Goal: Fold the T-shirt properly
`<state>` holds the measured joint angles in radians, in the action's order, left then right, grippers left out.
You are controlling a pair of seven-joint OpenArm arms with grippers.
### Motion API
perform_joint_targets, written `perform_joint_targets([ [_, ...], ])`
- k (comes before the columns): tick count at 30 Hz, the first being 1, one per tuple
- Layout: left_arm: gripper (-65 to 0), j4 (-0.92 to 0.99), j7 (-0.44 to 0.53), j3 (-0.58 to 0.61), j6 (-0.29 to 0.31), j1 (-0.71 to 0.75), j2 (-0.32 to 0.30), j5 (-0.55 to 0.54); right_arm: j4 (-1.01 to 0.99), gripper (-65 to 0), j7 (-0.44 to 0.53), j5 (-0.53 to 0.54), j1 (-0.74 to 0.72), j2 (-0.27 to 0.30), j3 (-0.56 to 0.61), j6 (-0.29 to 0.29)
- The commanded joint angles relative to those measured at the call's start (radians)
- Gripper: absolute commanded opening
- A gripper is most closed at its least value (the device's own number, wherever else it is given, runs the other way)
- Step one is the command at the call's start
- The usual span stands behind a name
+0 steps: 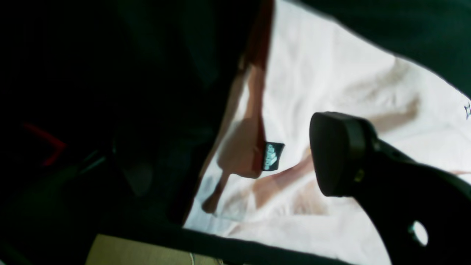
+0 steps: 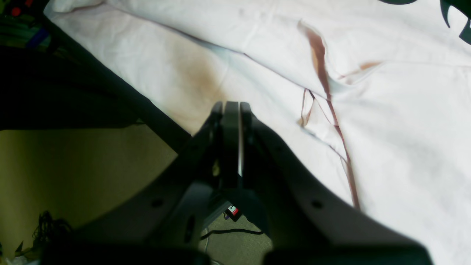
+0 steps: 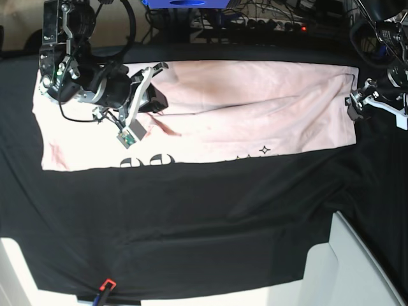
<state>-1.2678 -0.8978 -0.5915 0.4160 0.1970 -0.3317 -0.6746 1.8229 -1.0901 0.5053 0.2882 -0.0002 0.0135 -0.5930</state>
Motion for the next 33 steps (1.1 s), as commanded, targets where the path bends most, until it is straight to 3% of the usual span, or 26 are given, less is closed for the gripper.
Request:
perform_joint_targets([
  [1,0.0,-0.014,0.003,-0.003,-0.001,-0.004,-0.011,-0.010,0.013,-64.1,0.020,0.020,-0.008,-0.001,-0.001,-0.005],
  [10,0.0,-0.002,0.006,0.005,-0.004,-0.024,-0.007,-0.004,0.013,-64.1,0.020,0.020,-0.008,-0.001,-0.001,-0.005],
  [18,0.0,0.106,0.012,-0.002,-0.004,-0.155,0.050,0.293,0.013,-64.1,0.020,0.025,-0.008,-0.007,0.001,-0.005],
  [22,0.0,0.165,0.081,0.006,-0.004,-0.175,0.059,0.332,0.013,-64.1,0.020,0.025,-0.007,-0.007,0.001,-0.005],
  [28,0.0,0.234,0.090,0.006,-0.004,-0.182,0.062,0.336,0.013,-64.1,0.020,0.025,-0.007,-0.005,-0.001,-0.005],
  [33,-33.9,0.241,0.090,0.006,-0.004,-0.181,0.084,0.336,0.013,-64.1,0.020,0.025,-0.008,-0.005,-0.001,-0.005],
])
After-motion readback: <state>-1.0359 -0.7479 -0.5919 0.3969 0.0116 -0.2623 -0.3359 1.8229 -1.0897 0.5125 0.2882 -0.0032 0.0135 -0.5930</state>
